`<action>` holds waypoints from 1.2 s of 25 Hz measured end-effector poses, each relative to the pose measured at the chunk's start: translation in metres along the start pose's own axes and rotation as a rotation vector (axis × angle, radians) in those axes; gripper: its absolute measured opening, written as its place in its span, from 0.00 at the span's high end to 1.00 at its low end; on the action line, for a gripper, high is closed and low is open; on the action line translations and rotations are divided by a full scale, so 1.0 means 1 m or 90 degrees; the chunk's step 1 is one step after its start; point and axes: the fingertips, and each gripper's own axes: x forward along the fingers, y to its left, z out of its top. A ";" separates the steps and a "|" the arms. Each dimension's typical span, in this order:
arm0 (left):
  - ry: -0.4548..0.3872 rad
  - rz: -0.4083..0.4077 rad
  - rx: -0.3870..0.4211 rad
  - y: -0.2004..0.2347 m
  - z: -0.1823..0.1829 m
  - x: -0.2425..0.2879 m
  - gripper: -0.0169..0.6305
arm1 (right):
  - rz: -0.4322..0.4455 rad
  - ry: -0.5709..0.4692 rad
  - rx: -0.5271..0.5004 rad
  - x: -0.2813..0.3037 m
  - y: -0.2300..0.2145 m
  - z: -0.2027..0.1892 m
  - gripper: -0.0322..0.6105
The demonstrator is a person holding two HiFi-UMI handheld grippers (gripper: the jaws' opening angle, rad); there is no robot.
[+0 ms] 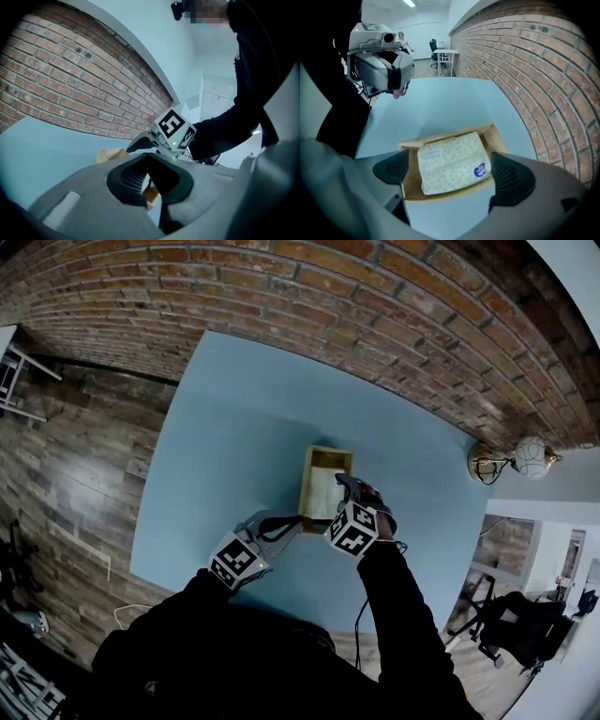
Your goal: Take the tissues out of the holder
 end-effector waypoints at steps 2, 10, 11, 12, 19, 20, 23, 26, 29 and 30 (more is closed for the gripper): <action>0.001 0.002 -0.004 0.004 -0.002 0.003 0.98 | 0.005 0.017 -0.012 0.008 -0.004 -0.003 0.07; 0.008 0.017 -0.022 0.019 -0.014 0.006 0.98 | 0.028 0.085 -0.069 0.037 -0.006 -0.013 0.04; 0.008 0.018 -0.023 0.020 -0.015 0.007 0.98 | 0.028 0.090 -0.075 0.040 -0.007 -0.014 0.04; 0.009 0.018 -0.024 0.021 -0.016 0.008 0.98 | 0.028 0.095 -0.079 0.043 -0.008 -0.015 0.04; 0.014 0.022 -0.035 0.026 -0.026 0.011 0.98 | 0.066 0.110 -0.072 0.057 -0.003 -0.016 0.04; 0.015 0.022 -0.034 0.027 -0.025 0.011 0.98 | 0.071 0.111 -0.072 0.058 -0.003 -0.016 0.04; 0.016 0.023 -0.037 0.028 -0.026 0.013 0.98 | 0.084 0.110 -0.071 0.059 -0.004 -0.017 0.04; 0.018 0.021 -0.041 0.029 -0.028 0.015 0.98 | 0.083 0.105 -0.072 0.061 -0.007 -0.017 0.04; 0.016 0.023 -0.041 0.033 -0.026 0.015 0.98 | 0.077 0.108 -0.077 0.066 -0.011 -0.020 0.04; 0.016 0.025 -0.042 0.034 -0.027 0.015 0.98 | 0.075 0.110 -0.080 0.067 -0.011 -0.020 0.04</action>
